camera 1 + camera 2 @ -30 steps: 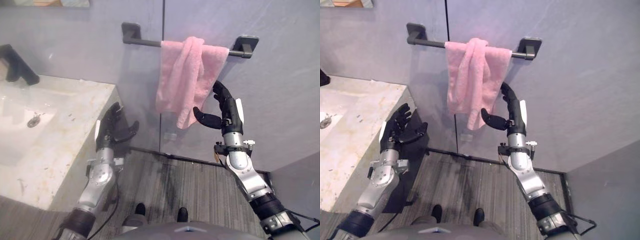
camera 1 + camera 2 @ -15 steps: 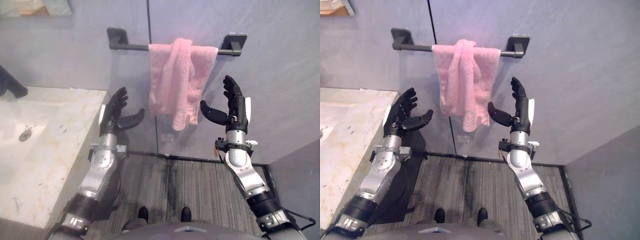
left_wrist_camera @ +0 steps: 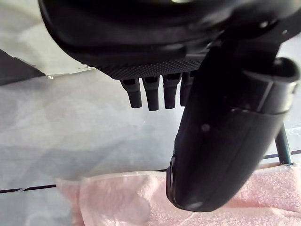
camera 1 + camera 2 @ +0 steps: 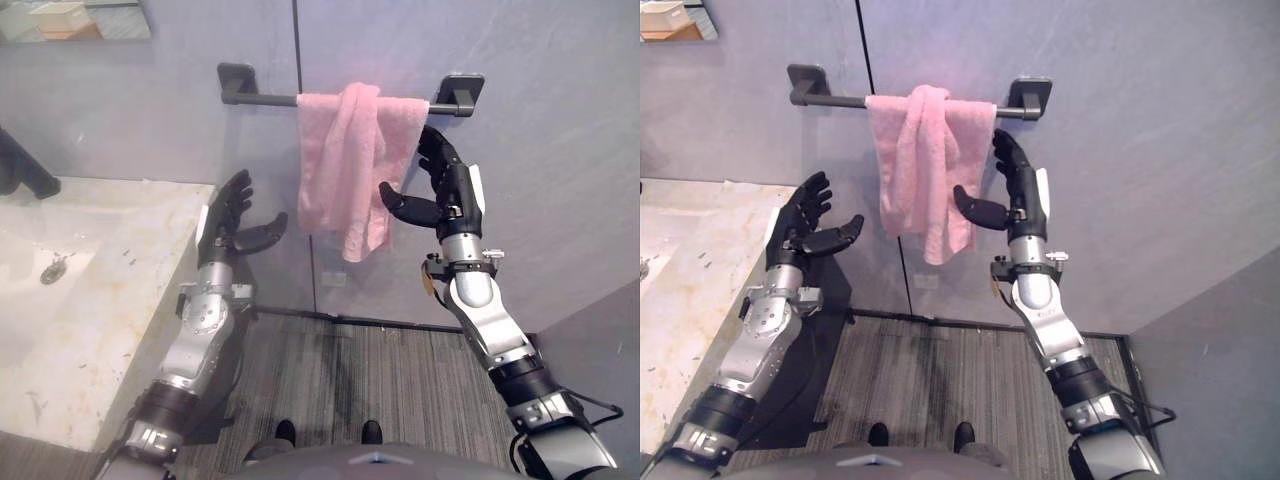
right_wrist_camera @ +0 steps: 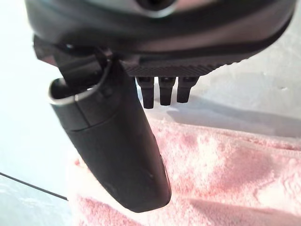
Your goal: Organize the bathroom.
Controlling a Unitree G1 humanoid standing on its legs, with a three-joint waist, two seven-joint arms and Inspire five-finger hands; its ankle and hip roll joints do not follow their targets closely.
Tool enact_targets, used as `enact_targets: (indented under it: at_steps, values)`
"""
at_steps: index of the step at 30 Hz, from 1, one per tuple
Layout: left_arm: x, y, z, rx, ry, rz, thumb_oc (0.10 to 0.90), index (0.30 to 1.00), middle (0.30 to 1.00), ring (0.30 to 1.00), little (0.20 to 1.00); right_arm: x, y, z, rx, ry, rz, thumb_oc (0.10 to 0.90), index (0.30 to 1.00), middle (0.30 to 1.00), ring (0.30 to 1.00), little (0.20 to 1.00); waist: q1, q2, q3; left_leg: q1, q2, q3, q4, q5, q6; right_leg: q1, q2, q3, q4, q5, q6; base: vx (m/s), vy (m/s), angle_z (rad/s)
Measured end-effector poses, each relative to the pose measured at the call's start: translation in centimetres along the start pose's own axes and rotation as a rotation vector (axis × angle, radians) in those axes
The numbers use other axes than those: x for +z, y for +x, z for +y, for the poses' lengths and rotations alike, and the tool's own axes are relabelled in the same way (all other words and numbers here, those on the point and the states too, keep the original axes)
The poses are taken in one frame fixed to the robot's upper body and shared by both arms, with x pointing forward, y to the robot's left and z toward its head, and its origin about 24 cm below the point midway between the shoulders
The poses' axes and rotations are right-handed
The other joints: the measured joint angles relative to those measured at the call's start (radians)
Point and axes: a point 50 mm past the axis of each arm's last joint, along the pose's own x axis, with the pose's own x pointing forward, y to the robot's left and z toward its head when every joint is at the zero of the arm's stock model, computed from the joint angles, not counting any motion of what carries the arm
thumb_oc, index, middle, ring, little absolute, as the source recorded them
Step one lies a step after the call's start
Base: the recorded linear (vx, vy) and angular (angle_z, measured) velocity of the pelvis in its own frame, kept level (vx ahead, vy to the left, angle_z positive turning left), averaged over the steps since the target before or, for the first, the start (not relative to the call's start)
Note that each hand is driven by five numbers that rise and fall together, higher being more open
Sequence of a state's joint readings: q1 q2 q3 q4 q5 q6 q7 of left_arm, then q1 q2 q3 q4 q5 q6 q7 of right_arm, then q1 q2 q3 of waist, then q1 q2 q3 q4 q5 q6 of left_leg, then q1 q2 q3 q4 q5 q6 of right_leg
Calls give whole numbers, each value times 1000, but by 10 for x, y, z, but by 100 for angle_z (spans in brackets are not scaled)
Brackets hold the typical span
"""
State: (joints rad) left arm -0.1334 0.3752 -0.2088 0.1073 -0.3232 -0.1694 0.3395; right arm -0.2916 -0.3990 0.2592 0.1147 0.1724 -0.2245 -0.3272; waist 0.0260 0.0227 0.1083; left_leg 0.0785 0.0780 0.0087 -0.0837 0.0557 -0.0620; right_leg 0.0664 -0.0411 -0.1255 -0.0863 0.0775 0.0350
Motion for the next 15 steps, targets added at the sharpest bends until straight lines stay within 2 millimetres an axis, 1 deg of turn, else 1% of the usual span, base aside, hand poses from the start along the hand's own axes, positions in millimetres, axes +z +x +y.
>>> enact_targets:
  at_steps: [6, 7, 8, 10, 11, 12, 13, 15]
  values:
    - [4, 4, -2, -2, -3, -14, 800, 900, 900, 900, 900, -1, 0, 1, 19, -5, 15, 800, 900, 900, 900, 900, 4, 0, 0, 1, -1, -5, 0, 0, 0, 5, -1, -5, 4, 0, 0, 18, 14, 2]
    - [4, 4, -2, -5, -4, -13, 800, 900, 900, 900, 900, -2, 0, 1, 18, 2, 22, 664, 695, 695, 695, 695, 4, 0, 0, 1, -1, -5, 0, 0, 0, 5, -1, -6, 4, 0, 0, 30, 31, 0]
    - [3, 4, -2, -4, -4, -12, 800, 900, 900, 900, 900, -2, 0, 0, 16, 8, 26, 595, 592, 592, 592, 592, 4, 0, 0, 2, 0, -5, 0, 0, 0, 5, -1, -6, 4, 0, 0, 32, 33, 1]
    - [3, 4, -2, -4, -4, -11, 800, 900, 900, 900, 900, -2, 0, -2, 12, 9, 29, 511, 467, 467, 467, 467, 5, 0, 0, 2, 0, -7, 0, 1, 0, 5, 0, -7, 4, 0, 0, 0, 0, 0]
    - [3, 4, -2, -4, -4, -12, 800, 900, 900, 900, 900, -2, 0, -3, 12, 4, 29, 456, 385, 385, 385, 385, 5, 0, 0, 2, 0, -7, 0, 1, 0, 5, -1, -7, 4, 0, 0, 0, 0, 0]
    - [3, 4, -2, -2, -4, -12, 800, 900, 900, 900, 900, -2, 1, -5, 11, -6, 28, 422, 333, 333, 333, 333, 7, -1, -1, 1, -1, -8, 0, 1, 0, 5, -1, -7, 4, 0, 0, 0, 0, 0]
    - [3, 4, -2, -1, -4, -12, 800, 900, 900, 900, 900, -2, 1, -6, 9, -7, 28, 411, 316, 316, 316, 316, 7, -2, -1, 1, -1, -8, 0, 1, 0, 5, -1, -7, 4, 0, 0, 0, 0, 0]
    - [3, 4, -2, 3, -4, -11, 800, 900, 900, 900, 900, -2, 1, -6, 4, -8, 27, 416, 324, 324, 324, 324, 8, -2, -1, 1, -1, -8, 0, 1, 0, 5, -1, -7, 4, 0, 0, 15, 10, 0]
